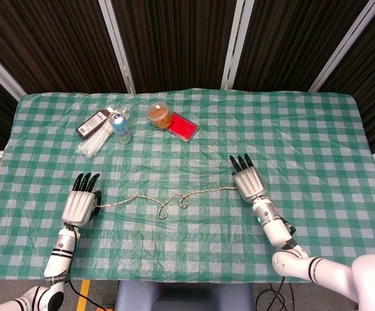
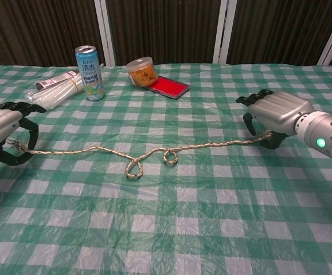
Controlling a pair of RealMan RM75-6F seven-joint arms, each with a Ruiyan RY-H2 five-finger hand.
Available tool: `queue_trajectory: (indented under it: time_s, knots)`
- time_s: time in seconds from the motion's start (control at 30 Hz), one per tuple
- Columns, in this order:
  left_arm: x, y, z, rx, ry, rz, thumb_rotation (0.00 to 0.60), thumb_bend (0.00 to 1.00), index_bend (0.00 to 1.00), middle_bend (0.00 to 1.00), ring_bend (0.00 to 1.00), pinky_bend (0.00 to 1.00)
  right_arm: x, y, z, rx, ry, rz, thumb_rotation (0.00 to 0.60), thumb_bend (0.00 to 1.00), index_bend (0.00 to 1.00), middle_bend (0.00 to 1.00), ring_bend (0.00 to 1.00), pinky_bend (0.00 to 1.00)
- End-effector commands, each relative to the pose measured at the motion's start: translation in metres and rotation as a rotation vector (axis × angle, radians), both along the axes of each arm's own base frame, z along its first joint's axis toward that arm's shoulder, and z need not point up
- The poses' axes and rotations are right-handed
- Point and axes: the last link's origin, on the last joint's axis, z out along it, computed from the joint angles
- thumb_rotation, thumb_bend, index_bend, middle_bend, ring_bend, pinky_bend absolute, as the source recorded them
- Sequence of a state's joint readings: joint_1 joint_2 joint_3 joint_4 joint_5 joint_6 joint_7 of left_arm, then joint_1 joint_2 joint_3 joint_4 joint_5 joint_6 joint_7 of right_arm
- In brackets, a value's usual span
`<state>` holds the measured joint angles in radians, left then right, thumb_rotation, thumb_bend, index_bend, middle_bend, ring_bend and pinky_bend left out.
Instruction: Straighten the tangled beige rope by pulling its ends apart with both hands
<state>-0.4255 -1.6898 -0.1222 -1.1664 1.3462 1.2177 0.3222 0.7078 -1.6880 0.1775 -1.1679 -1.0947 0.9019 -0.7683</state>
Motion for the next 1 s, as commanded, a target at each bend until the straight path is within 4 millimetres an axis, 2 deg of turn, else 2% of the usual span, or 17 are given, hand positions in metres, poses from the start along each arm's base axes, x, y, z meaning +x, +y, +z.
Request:
queue_trajectory:
  time_s: [0.03, 1.0]
  knots:
    - [-0.0001, 0.0003, 0.0002, 0.0, 0.0, 0.001, 0.6, 0.4, 0.67, 0.09, 0.0, 0.07, 0.0017, -0.0006, -0.0026, 0.002, 0.004, 0.0, 0.6, 0.51, 0.58, 0.0, 0.0, 0.0]
    - [-0.0034, 0.0028, 0.0017, -0.006, 0.003, 0.008, 0.6, 0.4, 0.67, 0.09, 0.0, 0.07, -0.0046, 0.002, -0.0085, 0.003, 0.038, -0.019, 0.6, 0.52, 0.55, 0.0, 0.0, 0.0]
